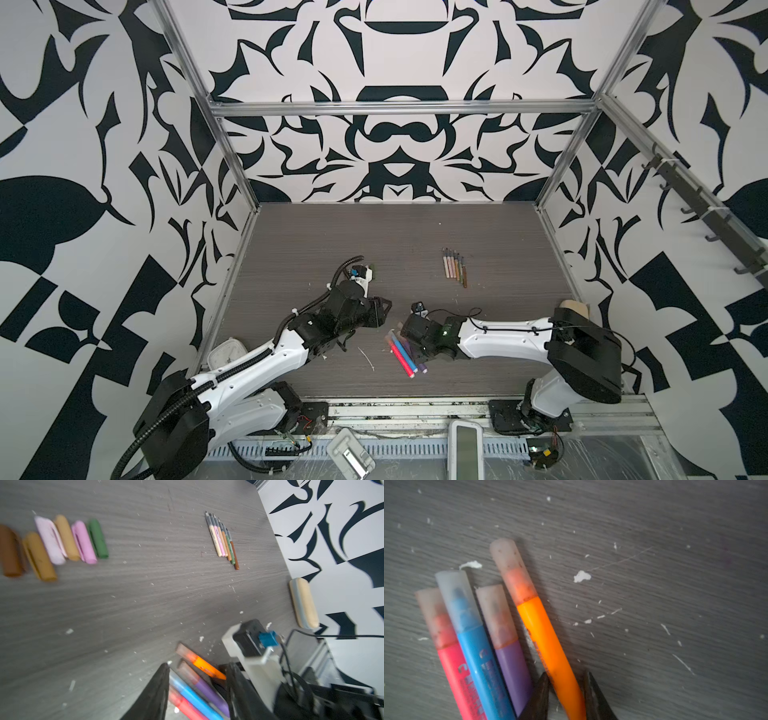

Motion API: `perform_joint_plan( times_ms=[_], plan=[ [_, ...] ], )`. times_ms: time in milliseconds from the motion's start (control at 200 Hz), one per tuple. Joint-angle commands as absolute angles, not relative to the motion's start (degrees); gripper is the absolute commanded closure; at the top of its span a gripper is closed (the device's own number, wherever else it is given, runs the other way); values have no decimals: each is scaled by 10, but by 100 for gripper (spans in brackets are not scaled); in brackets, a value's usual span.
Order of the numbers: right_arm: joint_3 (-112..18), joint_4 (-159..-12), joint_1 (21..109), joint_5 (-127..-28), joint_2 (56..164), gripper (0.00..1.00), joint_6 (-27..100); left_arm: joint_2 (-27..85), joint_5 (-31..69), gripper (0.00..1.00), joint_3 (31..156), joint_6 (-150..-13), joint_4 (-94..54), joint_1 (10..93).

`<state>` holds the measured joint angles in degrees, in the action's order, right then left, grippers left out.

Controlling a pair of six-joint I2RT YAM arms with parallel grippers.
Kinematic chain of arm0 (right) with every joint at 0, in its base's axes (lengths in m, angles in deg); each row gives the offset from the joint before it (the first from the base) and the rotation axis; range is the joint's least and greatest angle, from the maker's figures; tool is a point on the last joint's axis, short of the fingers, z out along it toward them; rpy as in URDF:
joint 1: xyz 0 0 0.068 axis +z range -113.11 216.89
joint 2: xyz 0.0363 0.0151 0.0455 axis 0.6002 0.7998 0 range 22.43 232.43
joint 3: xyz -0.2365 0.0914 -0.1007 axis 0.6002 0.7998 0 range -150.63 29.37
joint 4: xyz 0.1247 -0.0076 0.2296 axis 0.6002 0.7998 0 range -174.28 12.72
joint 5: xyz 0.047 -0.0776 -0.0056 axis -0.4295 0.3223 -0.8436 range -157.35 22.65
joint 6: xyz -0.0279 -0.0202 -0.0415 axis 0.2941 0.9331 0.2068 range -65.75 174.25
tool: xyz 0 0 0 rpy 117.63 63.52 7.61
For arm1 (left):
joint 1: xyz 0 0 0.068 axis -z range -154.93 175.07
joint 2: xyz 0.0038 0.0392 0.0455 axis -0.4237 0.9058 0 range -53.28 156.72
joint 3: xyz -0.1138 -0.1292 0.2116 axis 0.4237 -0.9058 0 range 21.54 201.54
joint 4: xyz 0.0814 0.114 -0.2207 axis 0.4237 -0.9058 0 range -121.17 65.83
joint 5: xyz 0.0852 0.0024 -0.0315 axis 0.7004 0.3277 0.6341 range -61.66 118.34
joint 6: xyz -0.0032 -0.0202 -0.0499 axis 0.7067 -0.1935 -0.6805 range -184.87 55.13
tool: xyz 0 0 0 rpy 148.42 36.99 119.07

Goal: Open the pen caps
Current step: 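Grasp the orange felt marker with the right gripper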

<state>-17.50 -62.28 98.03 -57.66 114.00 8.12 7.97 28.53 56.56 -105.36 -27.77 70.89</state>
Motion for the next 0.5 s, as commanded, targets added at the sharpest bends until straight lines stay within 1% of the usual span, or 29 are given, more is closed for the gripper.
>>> perform_joint_plan(
  times_ms=[0,95,120,160,315,415,495],
  plan=[
    [-175,-638,944,-622,1138,73,79,77,219,51,569,-1128,-301,710],
    [-132,-705,880,-709,1108,80,83,72,189,51,554,-1173,-301,710],
    [-124,-709,865,-725,1099,84,88,72,184,50,551,-1184,-301,710],
    [-122,-699,844,-736,1085,87,104,71,175,50,548,-1201,-300,710],
    [-163,-600,800,-741,1027,88,188,66,144,48,550,-1234,-291,710],
    [-176,-570,790,-737,977,88,210,51,154,46,554,-1232,-293,710],
    [-174,-571,787,-755,951,89,204,38,174,44,566,-1223,-312,710]
  ],
)
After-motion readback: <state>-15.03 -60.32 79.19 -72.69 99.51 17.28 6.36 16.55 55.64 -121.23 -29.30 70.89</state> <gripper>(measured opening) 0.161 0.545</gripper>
